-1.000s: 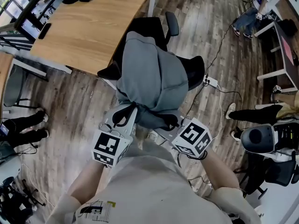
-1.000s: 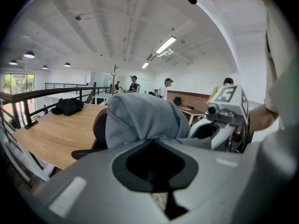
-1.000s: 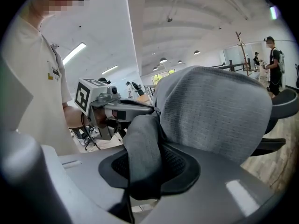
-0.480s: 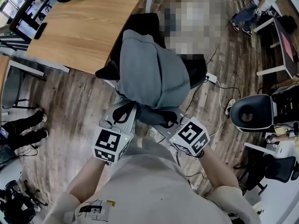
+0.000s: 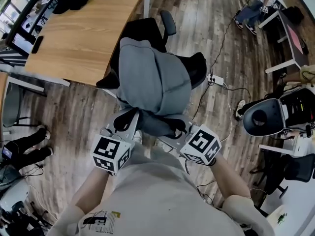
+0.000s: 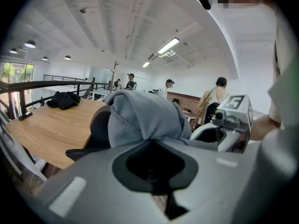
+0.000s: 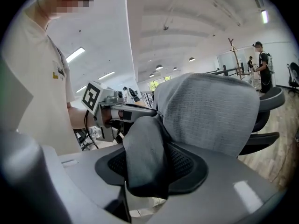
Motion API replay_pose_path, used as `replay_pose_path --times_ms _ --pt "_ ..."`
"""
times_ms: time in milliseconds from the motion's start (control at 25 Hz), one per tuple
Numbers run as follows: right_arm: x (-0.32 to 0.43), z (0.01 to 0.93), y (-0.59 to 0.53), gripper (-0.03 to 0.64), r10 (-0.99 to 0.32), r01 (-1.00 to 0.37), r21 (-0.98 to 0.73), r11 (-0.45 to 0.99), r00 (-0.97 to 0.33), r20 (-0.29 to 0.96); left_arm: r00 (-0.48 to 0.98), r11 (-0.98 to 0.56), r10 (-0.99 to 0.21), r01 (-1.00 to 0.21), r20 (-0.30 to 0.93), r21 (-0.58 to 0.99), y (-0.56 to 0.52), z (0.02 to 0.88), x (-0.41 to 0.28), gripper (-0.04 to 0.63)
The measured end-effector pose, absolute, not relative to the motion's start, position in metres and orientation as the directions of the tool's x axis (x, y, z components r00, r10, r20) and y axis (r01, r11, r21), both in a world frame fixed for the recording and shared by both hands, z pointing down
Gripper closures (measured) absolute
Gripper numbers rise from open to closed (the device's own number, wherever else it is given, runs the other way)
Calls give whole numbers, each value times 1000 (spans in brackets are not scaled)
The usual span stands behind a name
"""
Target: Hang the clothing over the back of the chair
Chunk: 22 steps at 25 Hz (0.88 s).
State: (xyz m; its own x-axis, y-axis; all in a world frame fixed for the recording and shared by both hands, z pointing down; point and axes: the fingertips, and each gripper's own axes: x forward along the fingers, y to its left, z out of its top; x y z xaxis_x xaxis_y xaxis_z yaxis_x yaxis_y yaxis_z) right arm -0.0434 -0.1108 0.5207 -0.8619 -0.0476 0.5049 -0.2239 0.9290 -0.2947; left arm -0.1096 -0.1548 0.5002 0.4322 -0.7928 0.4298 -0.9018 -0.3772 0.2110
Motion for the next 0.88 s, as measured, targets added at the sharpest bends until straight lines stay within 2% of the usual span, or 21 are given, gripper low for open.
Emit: replay_pose_path --times_ms 120,240,400,440,480,520,880 --pt "-36 521 -107 398 -77 -238 -233 943 -836 543 425 -380 -794 -905 435 191 -152 498 -106 592" --pt "-33 522 -102 317 -97 -239 -176 955 -812 576 415 -381 -793 -909 446 169 -152 496 -104 592" --pt "-29 512 -94 305 -79 -222 -184 957 -816 573 418 -394 -785 -906 457 153 -148 489 -101 592" --pt "-28 507 -91 268 -66 -210 -195 958 -825 562 420 -400 -783 -905 459 147 -147 487 -98 592" --pt "-26 500 -88 183 -57 -202 -208 957 -835 547 421 -404 -782 -904 460 141 -146 486 -96 592" --pt "-25 494 -87 169 -57 -203 -219 954 -845 531 421 -407 -781 -903 462 135 -145 485 -94 592" --pt "-14 462 -105 187 -147 -266 -205 942 -875 461 439 -429 -801 -895 408 122 -146 449 -81 592"
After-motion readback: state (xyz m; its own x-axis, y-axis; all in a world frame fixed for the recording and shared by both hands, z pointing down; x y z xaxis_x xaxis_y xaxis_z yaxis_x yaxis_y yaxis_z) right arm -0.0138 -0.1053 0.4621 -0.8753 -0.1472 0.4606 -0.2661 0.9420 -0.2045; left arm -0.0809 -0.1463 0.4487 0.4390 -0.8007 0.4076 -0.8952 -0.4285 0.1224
